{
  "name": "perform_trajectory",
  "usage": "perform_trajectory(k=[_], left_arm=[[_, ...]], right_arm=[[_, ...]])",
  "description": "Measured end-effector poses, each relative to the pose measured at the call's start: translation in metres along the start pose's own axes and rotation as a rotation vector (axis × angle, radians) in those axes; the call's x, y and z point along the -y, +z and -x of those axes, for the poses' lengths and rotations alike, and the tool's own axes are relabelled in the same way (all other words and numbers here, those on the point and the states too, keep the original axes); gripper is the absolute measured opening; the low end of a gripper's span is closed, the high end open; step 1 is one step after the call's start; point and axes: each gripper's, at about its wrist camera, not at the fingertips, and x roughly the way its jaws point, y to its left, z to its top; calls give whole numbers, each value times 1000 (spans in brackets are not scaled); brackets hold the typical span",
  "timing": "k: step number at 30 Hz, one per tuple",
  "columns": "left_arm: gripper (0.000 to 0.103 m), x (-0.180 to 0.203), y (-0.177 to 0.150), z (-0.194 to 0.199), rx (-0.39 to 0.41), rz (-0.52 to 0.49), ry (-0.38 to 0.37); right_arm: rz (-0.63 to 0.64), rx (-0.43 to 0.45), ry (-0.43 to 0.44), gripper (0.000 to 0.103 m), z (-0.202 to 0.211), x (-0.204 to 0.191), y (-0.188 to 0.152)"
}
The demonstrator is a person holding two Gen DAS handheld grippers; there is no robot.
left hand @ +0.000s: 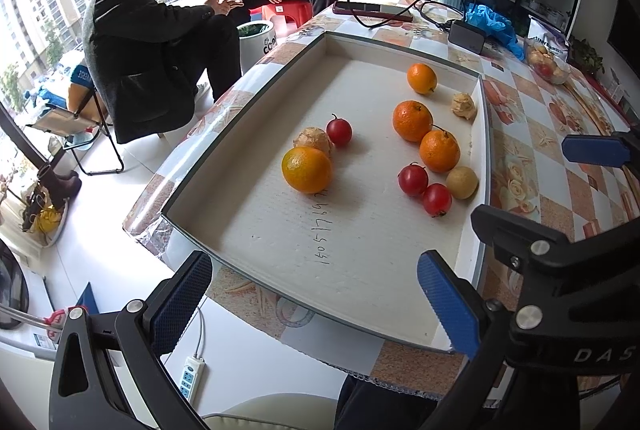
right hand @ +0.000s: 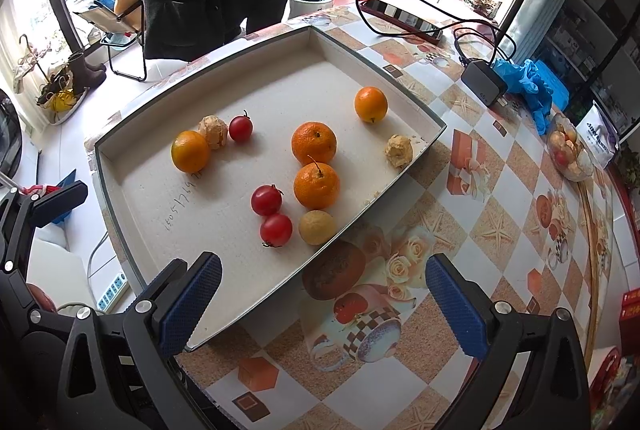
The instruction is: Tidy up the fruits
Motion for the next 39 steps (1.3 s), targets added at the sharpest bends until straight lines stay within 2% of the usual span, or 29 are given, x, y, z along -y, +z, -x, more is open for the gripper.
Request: perform_trajectory(k=[39], left_arm=[[103,2,-1,-2,-2,-10,-1]], right_arm=[[-4,-5,0,103,-2,1,0]])
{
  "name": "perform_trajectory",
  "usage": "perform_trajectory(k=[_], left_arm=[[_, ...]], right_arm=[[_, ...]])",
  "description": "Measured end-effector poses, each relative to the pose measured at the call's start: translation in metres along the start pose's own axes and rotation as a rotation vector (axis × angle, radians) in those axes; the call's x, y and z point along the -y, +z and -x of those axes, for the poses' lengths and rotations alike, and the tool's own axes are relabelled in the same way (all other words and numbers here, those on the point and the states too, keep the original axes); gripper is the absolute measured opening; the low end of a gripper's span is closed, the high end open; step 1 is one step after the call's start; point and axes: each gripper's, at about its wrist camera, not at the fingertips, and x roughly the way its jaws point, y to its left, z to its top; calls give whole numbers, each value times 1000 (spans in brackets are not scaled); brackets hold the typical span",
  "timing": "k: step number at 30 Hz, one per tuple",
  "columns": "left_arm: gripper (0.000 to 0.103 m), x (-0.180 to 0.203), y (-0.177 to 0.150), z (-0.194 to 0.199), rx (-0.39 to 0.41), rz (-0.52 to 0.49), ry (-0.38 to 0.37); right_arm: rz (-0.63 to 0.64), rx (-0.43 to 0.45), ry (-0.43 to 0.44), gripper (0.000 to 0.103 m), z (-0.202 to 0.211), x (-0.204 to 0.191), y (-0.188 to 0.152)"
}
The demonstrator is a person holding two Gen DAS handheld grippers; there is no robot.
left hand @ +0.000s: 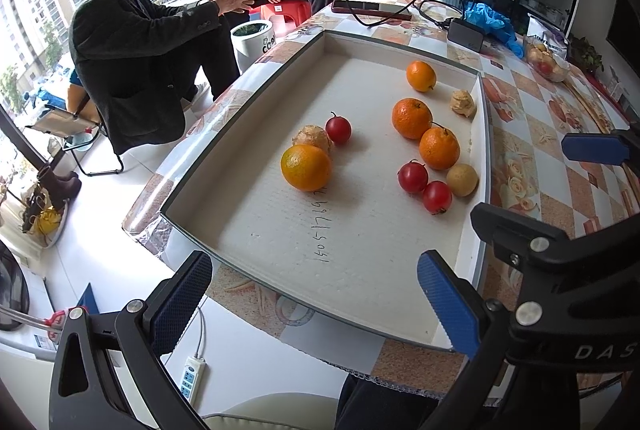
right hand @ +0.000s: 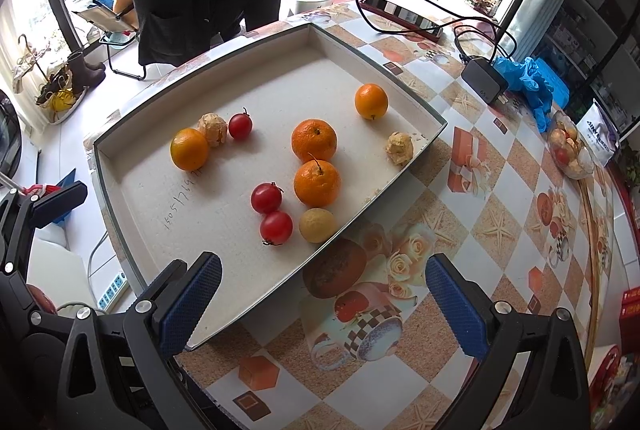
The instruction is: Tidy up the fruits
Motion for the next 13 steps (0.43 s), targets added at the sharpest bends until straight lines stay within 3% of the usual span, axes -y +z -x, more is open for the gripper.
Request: perform_trajectory(k=[13], left_arm=[[103,-1,0,1,14,3,-8]], right_arm=[[-4,-3,3,103,0,0,-1]])
